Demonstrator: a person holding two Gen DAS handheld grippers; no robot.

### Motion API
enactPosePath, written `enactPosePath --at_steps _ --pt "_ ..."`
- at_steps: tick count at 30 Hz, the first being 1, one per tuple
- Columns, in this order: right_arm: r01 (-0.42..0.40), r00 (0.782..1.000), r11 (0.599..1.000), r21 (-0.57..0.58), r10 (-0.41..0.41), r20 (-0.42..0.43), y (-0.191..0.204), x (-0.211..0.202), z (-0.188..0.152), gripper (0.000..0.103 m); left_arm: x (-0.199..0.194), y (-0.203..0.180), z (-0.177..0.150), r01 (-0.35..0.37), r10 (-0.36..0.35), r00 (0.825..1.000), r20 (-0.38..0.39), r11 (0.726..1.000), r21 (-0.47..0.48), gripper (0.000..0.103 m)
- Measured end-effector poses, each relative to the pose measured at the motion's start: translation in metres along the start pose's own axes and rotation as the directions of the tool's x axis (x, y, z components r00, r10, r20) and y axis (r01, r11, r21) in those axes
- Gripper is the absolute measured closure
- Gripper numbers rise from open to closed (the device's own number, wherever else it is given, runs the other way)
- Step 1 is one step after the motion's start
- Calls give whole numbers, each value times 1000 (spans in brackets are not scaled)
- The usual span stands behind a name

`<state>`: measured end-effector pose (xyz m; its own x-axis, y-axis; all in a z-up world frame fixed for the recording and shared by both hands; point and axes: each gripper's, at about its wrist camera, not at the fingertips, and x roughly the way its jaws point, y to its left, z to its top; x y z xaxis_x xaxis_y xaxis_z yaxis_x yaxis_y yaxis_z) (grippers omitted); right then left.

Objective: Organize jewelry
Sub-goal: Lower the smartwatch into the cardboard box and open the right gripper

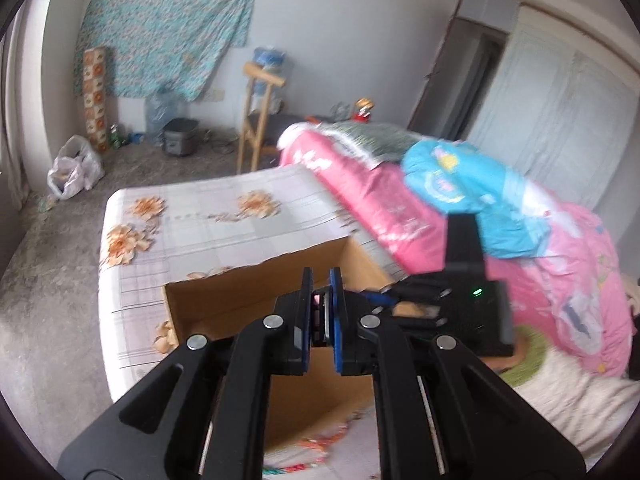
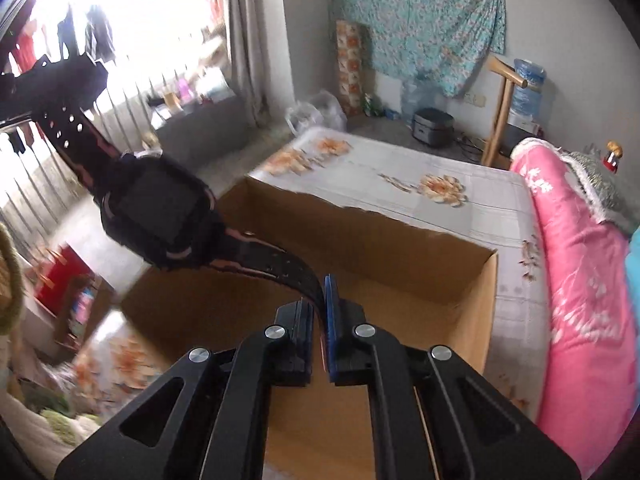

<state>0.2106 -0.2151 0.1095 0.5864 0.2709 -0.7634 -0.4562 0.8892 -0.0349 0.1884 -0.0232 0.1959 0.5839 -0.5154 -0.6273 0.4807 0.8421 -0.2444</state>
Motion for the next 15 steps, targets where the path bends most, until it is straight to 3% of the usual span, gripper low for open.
enactPosePath --at_steps 2,5,11,13,15 --pt "75 994 995 -68 -80 -71 -1 25 11 97 32 21 -2 -60 60 996 -62 998 -2 96" --pt "143 970 976 -165 -172 -174 -3 64 23 97 76 48 -9 -85 81 984 -162 996 -13 96" --pt "178 909 928 -328 -283 -306 1 124 32 97 142 71 -21 -177 181 942 -282 983 41 94" --pt "180 884 912 -368 -314 -347 1 140 28 92 153 75 -23 -213 221 928 -301 975 59 85" --pt "173 864 900 -401 -334 -378 1 153 22 83 158 78 -23 -212 220 928 -302 976 60 77"
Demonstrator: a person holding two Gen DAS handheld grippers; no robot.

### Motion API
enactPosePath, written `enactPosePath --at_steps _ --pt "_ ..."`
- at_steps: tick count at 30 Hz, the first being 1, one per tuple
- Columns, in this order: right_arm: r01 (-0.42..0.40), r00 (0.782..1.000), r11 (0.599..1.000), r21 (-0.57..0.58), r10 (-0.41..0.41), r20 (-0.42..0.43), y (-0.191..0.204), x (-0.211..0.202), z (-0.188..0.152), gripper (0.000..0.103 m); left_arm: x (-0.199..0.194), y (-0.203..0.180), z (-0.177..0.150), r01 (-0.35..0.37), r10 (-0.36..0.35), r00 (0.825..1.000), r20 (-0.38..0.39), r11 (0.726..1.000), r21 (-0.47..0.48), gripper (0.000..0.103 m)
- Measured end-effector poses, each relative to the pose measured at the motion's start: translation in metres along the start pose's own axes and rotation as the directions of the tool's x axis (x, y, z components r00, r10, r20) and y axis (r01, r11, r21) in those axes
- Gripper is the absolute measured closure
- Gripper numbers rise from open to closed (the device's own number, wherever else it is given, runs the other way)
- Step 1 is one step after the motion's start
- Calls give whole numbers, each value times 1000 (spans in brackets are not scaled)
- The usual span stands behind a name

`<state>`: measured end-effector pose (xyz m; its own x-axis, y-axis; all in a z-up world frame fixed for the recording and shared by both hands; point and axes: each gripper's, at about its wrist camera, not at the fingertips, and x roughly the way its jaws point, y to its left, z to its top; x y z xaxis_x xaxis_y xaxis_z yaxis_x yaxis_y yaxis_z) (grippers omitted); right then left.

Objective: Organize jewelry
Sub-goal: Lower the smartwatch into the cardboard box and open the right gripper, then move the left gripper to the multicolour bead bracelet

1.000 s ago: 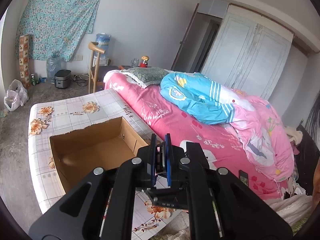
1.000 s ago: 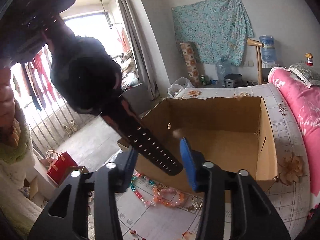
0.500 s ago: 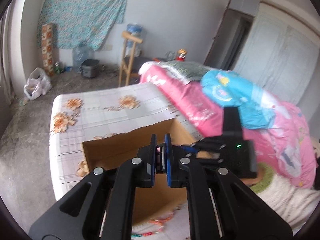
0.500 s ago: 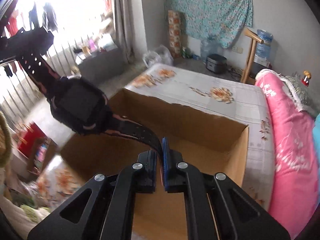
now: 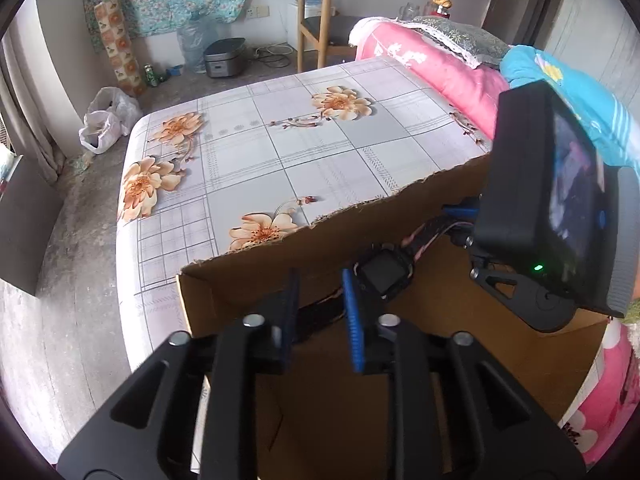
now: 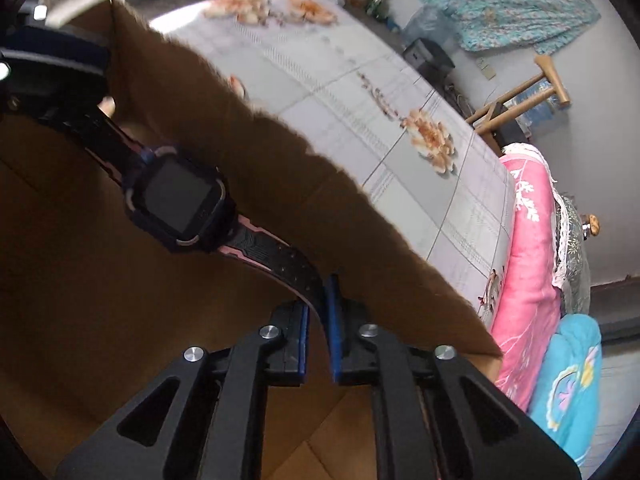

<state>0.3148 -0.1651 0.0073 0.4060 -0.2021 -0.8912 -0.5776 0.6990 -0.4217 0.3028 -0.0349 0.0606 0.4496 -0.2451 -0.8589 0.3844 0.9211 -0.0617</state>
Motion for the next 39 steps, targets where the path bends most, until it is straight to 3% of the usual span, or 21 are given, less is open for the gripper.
enactPosePath --at_steps 1,4,8,14,17,20,21,23,27,30,32,35,38,39 --pt "1 1000 1000 -17 -1 -21 3 4 -1 77 0 1 0 7 -7 1000 1 1000 -3 75" --pt "19 999 999 -41 -21 -38 10 7 -4 72 -3 3 -2 10 -9 1000 16 1000 -10 75" --pt "-2 1000 1000 -16 2 -16 9 -9 -8 60 -18 7 -5 20 -18 998 52 999 -30 69" --pt "-24 998 995 100 17 65 -15 -56 -25 59 -64 10 -18 17 -9 988 155 999 -48 64" --pt "-74 989 975 207 45 143 -34 -90 -42 59 -93 12 -31 16 -3 978 211 998 -62 59" --pt "-177 952 931 319 80 295 -47 -138 -74 59 -130 12 -55 -2 21 960 279 998 -67 49" --pt "-225 929 910 347 93 359 -51 -155 -89 59 -138 11 -62 -3 22 956 293 998 -65 46" --pt "-299 881 867 398 90 465 -51 -185 -118 48 -158 11 -83 -4 28 947 321 997 -76 35" --pt "-372 796 797 476 10 605 -29 -229 -177 28 -181 7 -131 12 23 943 333 995 -103 19" --pt "-393 774 759 519 -32 632 -6 -238 -218 7 -176 -3 -170 -1 32 957 287 994 -108 13" --pt "-392 785 739 549 -42 617 19 -230 -238 6 -160 -13 -194 -21 46 971 234 994 -107 12" --pt "-322 868 731 602 -26 495 58 -190 -251 6 -112 -28 -229 -46 58 994 94 991 -125 12" --pt "-259 947 715 649 56 317 93 -127 -254 6 -62 -40 -251 -98 96 995 -21 986 -132 12" --pt "-238 962 714 658 81 261 102 -106 -254 6 -46 -43 -256 -119 110 992 -68 984 -131 12"
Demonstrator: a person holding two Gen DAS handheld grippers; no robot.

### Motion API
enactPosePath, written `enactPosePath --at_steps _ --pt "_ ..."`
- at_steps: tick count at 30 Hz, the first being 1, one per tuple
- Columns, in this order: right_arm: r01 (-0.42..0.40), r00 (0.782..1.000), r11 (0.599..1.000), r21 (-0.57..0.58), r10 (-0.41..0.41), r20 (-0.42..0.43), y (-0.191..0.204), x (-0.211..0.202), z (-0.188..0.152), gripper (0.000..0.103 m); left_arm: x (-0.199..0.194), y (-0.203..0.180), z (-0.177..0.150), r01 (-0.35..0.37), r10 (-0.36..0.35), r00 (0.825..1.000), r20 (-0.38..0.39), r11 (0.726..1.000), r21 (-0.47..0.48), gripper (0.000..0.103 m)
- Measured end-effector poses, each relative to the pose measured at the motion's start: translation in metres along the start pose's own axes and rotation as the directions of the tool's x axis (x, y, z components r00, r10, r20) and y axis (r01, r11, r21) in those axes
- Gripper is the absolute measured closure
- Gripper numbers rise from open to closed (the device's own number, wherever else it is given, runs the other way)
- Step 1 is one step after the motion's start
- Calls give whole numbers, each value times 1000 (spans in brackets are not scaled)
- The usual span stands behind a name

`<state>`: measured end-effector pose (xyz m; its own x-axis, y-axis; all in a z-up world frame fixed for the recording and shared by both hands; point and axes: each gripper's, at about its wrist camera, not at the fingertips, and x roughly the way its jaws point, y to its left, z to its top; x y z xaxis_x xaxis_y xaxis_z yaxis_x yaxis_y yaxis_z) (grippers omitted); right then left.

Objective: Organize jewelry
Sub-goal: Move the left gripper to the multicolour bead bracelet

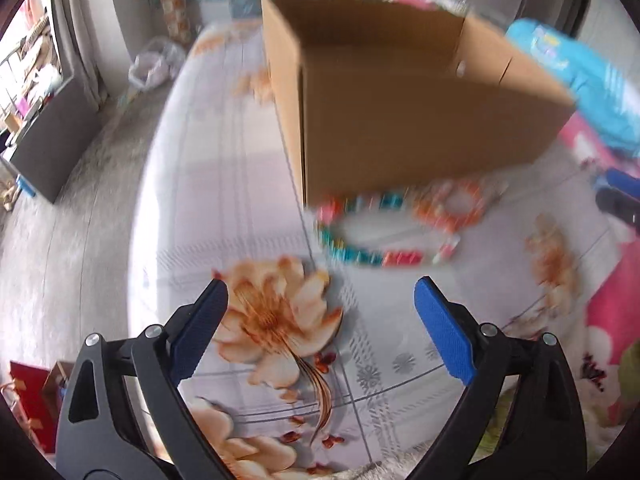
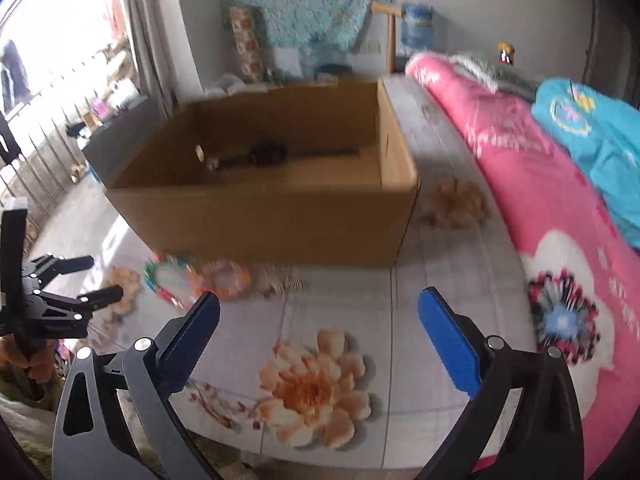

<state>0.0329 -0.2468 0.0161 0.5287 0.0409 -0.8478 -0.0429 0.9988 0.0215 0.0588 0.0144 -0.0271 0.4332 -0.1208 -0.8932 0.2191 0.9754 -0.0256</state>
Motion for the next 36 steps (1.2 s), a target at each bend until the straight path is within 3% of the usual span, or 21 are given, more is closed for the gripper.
enactPosePath --at_steps 1,4,6,17,20,24,30,36 --pt "1 999 1000 11 0 -33 1 11 -10 6 11 -3 -4 4 -4 999 -37 1000 -1 12" --pt "29 997 999 23 -27 -67 2 36 -22 6 17 -13 -11 -46 46 999 5 998 35 9" --pt "62 995 998 22 -60 -82 1 48 -26 6 19 -12 -12 -42 41 999 6 999 29 7" --pt "64 997 997 36 -63 -50 -4 48 -25 6 18 -9 -20 -14 12 999 35 999 45 7" --pt "65 996 997 34 -63 -59 -1 46 -27 6 13 -8 -16 -27 27 1000 10 999 34 7" --pt "69 995 997 40 -66 -69 2 44 -27 6 -2 8 5 22 -16 993 118 998 -51 7" --pt "74 996 996 52 -71 -63 -1 47 -23 6 34 -4 20 -131 130 988 78 991 1 7" --pt "75 996 996 56 -72 -47 -1 47 -25 6 21 -11 -4 -140 137 987 85 990 31 7"
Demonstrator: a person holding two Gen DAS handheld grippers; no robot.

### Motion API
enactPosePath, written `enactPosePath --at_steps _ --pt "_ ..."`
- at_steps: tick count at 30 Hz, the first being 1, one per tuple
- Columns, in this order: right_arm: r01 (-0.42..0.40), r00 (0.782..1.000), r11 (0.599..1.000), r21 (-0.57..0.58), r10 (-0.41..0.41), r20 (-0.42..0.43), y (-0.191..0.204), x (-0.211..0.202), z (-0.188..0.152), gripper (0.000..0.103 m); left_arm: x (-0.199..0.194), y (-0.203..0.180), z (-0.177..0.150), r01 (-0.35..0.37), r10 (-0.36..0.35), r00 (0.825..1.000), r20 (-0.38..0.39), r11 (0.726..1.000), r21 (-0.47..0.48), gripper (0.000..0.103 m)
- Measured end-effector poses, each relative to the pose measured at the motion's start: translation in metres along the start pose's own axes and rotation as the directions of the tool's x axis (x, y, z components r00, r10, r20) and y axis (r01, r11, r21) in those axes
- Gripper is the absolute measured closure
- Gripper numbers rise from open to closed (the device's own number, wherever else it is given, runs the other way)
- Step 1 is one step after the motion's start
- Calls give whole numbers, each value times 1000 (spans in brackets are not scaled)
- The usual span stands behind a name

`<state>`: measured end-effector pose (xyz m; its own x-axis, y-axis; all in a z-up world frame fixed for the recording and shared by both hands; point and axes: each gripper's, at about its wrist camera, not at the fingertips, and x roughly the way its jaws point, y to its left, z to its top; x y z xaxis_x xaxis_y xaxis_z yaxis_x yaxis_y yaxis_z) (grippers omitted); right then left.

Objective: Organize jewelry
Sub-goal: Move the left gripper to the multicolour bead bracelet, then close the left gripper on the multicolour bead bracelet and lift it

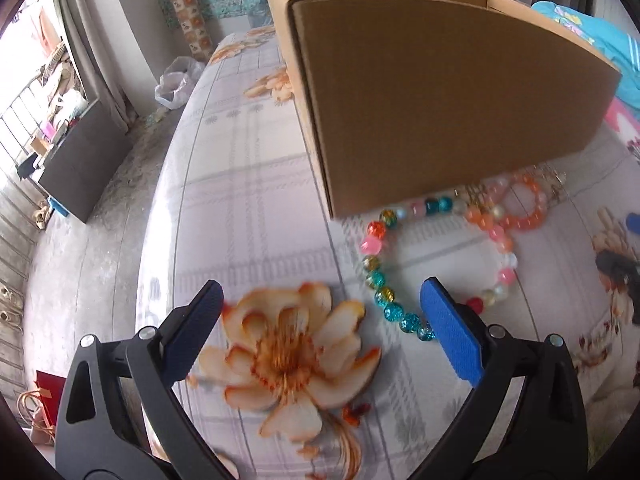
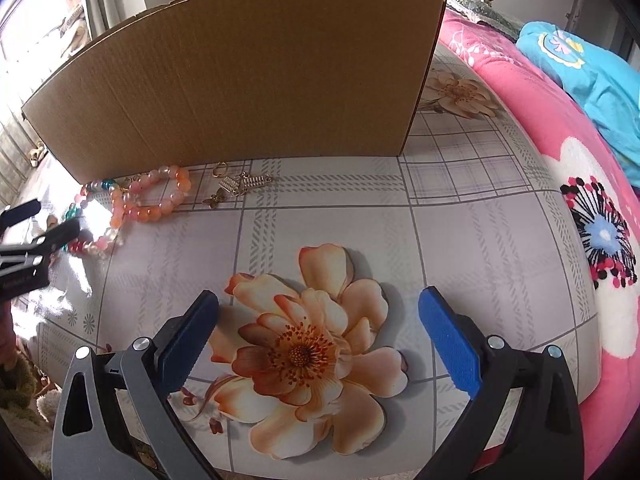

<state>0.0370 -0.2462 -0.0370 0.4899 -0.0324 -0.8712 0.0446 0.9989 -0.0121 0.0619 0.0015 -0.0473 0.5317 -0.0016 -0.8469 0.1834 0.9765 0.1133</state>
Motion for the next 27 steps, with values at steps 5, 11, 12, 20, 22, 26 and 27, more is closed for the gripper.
enactPosePath --at_steps 5,11,12,20,22,26,27 --pt "-4 1000 1000 -9 4 6 1 -1 -3 6 -11 9 -22 44 -46 998 -44 998 -47 7" --pt "-18 1000 1000 -19 18 2 3 -10 -2 7 -27 8 -36 51 -51 999 -12 999 -20 27" --pt "-40 999 999 -24 41 28 6 -17 -1 9 -31 8 -35 64 -64 998 5 998 -22 30" --pt "-330 939 929 -171 341 44 75 -40 11 29 -33 15 -32 161 -160 987 13 986 -34 59" --pt "-370 926 909 -193 378 6 92 -34 12 37 -30 16 -29 169 -168 986 12 985 -38 64" --pt "-391 919 890 -235 392 -44 117 -23 12 47 -24 19 -24 175 -175 985 8 984 -26 73" --pt "-388 921 887 -252 387 -55 123 -21 11 49 -24 19 -23 177 -177 984 6 984 -22 74"
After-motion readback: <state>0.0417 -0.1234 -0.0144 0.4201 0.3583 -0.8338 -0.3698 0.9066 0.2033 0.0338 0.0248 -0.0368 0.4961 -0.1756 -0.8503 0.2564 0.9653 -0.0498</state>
